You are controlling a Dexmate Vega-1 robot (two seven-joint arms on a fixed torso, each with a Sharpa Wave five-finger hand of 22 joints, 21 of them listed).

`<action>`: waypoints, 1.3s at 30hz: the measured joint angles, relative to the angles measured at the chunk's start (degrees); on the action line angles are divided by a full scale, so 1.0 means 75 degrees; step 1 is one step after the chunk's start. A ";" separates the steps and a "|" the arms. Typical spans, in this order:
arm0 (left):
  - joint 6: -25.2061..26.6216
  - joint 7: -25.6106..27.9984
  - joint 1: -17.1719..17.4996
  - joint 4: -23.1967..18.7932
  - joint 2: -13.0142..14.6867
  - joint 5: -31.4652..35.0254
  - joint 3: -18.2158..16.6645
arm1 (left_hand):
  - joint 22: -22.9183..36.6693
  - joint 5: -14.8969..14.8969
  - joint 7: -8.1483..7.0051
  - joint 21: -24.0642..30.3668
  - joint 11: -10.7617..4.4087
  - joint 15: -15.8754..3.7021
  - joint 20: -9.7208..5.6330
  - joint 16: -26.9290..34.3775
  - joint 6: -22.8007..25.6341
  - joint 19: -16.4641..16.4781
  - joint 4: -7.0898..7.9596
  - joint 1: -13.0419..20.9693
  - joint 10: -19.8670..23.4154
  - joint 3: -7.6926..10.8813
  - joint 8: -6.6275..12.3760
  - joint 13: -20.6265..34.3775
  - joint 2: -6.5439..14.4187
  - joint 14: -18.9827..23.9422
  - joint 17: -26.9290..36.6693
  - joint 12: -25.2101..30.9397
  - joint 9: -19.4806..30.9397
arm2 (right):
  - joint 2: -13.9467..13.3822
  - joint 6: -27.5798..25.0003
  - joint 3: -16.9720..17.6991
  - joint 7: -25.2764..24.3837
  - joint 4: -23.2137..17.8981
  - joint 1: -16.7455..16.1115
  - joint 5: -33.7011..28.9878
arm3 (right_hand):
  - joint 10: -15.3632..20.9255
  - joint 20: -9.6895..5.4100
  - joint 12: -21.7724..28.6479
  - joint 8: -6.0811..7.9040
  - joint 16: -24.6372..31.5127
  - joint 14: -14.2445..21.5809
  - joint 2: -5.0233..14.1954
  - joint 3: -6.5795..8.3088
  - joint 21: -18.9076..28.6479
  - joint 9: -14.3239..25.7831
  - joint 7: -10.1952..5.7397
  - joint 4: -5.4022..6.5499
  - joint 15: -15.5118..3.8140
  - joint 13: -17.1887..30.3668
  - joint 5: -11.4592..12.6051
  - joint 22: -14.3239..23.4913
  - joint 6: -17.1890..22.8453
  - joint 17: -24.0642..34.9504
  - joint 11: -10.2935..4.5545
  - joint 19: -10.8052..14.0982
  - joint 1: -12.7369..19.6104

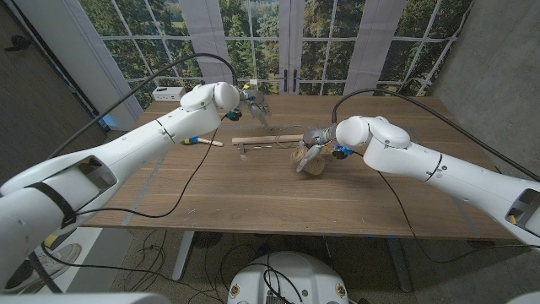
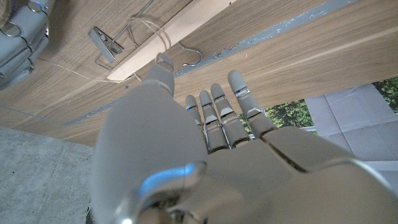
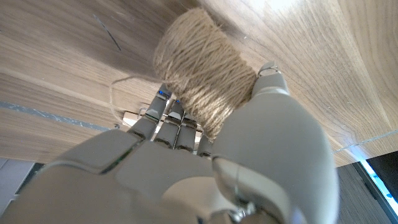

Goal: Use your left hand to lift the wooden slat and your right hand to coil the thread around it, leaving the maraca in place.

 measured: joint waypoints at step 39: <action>-0.0221 0.1085 0.0505 -0.0236 0.0231 -0.0309 -0.0633 | -0.0001 0.0030 0.0056 -0.0202 0.0054 0.0137 0.0191 0.0060 -0.0301 -0.0191 -0.0001 -0.0235 -0.0218 0.0001 0.0000 -0.0106 0.0156 -0.0219 -0.0235 0.0000 -0.0037 | 0.0193 0.4079 0.2976 -0.1925 0.2022 -0.1912 0.4830 | -0.0990 0.0605 0.0680 0.0632 0.0659 -0.0849 0.0220 -0.1124 -0.0741 -0.0057 0.0600 0.0436 0.0511 -0.0306 0.0920 0.0014 -0.0585 -0.0583 0.0571 -0.0113 -0.0584</action>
